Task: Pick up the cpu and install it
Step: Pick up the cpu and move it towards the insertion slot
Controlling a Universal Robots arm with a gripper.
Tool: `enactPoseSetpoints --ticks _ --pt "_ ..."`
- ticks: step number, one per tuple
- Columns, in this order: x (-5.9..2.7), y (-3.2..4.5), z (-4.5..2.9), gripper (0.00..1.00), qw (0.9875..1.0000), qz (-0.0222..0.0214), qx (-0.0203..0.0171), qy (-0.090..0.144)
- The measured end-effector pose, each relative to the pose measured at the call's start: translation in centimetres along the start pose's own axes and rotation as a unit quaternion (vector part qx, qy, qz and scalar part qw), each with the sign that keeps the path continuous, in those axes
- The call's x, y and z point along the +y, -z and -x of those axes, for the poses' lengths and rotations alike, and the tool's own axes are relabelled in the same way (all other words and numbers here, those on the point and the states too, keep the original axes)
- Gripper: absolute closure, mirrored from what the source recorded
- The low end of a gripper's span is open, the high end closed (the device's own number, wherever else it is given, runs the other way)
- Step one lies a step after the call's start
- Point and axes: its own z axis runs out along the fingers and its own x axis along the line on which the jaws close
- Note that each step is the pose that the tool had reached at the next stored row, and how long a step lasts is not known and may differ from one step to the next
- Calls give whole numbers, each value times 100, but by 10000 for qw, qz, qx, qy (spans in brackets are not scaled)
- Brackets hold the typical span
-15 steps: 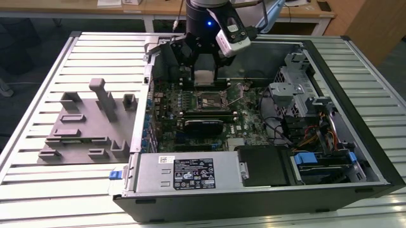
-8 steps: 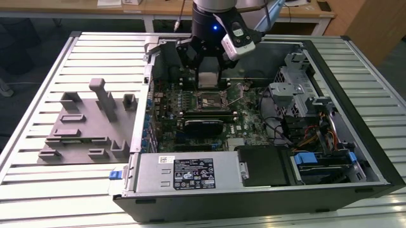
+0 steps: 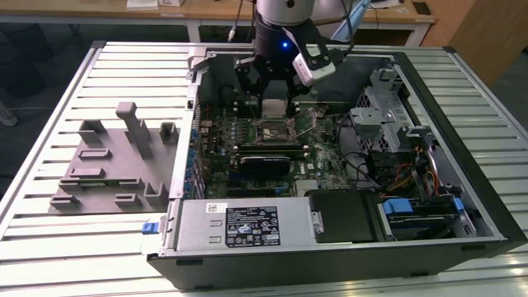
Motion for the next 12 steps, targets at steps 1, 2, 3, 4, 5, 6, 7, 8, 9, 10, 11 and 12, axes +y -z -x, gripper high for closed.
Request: enactPoseSetpoints --ticks 1,2,3,4,5,6,7,8,9,10,11,12 --pt "2 -17 9 46 10000 -1 4 0" --pt "3 -34 17 46 10000 -2 7 0" --pt "4 -52 26 46 10000 -2 10 0" --pt "6 -68 33 46 10000 -2 12 -1" --pt "7 -84 41 46 10000 -2 15 -1" --pt "9 -99 48 46 10000 -3 18 -1" --pt "11 -113 56 46 10000 -4 22 -1" --pt "15 -128 64 46 10000 -5 26 -1" --pt "18 -141 74 46 10000 -6 31 -1" --pt "22 -155 84 46 10000 -7 38 -1" --pt "30 -177 102 46 10000 -9 48 -1" --pt "35 -189 112 46 10000 -9 53 -1"
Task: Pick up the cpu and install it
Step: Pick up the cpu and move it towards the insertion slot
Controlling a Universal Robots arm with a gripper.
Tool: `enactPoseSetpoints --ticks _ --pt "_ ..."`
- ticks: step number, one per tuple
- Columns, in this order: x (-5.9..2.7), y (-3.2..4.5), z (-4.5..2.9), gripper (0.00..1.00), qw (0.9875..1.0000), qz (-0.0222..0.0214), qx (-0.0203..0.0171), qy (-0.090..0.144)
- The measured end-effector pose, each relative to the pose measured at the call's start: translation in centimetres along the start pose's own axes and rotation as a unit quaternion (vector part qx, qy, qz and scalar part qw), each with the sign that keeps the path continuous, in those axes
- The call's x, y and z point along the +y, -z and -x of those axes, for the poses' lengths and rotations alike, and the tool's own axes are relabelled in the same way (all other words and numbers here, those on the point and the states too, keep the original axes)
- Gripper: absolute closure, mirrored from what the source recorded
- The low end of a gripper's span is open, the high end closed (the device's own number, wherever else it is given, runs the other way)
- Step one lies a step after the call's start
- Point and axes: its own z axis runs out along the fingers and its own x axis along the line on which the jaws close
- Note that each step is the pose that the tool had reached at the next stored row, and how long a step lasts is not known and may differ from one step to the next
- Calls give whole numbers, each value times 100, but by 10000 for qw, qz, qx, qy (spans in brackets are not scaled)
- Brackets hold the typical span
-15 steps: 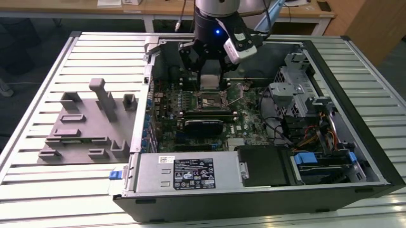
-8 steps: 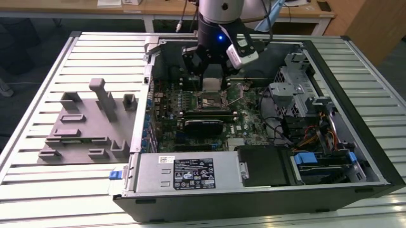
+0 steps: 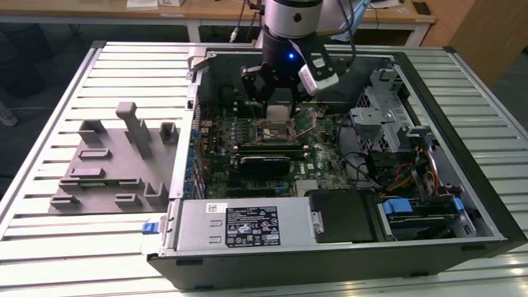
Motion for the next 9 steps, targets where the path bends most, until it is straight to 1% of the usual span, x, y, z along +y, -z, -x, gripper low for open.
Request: enactPoseSetpoints --ticks 4,9 --pt "24 -48 34 46 10000 -1 18 0" --pt "55 -116 50 46 10000 -2 31 -1"
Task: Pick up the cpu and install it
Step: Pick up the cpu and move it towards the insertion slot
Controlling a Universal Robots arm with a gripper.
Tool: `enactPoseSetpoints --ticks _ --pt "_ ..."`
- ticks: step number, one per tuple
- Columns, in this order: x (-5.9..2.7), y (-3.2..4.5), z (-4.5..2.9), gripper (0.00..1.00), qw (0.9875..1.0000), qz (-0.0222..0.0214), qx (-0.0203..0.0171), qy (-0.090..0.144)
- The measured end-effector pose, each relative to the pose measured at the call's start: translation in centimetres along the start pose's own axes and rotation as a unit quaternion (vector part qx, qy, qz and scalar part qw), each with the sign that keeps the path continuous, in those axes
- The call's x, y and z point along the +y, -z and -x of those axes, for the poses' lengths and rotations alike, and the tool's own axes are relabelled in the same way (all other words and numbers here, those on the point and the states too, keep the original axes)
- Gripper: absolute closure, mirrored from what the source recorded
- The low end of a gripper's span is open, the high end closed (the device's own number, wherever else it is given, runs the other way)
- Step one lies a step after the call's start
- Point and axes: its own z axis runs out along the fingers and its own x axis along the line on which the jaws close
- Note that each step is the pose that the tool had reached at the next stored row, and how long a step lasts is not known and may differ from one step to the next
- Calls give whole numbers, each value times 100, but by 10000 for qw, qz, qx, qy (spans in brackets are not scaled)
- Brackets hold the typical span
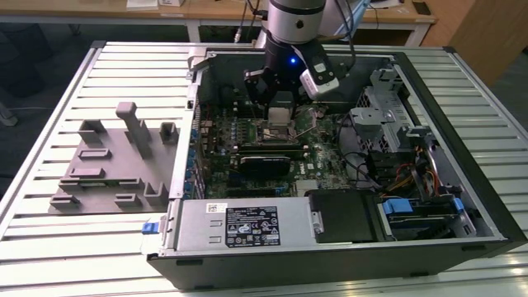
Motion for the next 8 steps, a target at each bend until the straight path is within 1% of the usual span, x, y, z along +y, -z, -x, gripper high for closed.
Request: enactPoseSetpoints --ticks 8 --pt "82 -83 17 46 10000 0 13 1"
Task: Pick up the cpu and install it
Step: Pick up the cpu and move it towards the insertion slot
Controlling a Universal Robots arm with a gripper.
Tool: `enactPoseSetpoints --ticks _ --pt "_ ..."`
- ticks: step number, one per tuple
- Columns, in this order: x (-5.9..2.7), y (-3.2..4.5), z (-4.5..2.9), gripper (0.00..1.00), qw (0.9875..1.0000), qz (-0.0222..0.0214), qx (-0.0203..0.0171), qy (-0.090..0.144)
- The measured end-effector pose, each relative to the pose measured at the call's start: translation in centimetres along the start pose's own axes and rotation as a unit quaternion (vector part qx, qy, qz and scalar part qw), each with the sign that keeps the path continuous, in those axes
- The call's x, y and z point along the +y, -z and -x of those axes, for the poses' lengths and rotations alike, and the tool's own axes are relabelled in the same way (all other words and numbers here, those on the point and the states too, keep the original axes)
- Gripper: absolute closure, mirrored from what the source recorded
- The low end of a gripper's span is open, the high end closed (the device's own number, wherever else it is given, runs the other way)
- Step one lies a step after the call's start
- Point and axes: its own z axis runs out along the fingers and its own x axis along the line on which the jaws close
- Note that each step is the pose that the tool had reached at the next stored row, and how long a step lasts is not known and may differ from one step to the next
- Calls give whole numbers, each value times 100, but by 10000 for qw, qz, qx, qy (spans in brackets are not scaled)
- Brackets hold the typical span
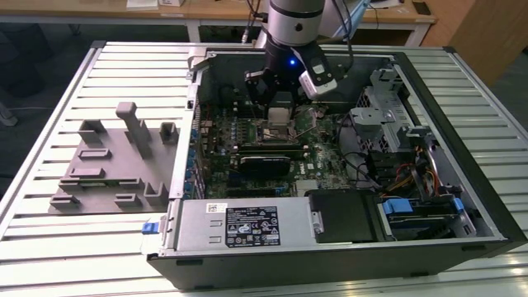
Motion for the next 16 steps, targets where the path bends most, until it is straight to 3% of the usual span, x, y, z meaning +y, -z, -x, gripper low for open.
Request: enactPoseSetpoints --ticks 5,16 --pt "43 -46 16 46 10000 -4 12 -1" --pt "85 -141 19 46 9999 -115 7 -4"
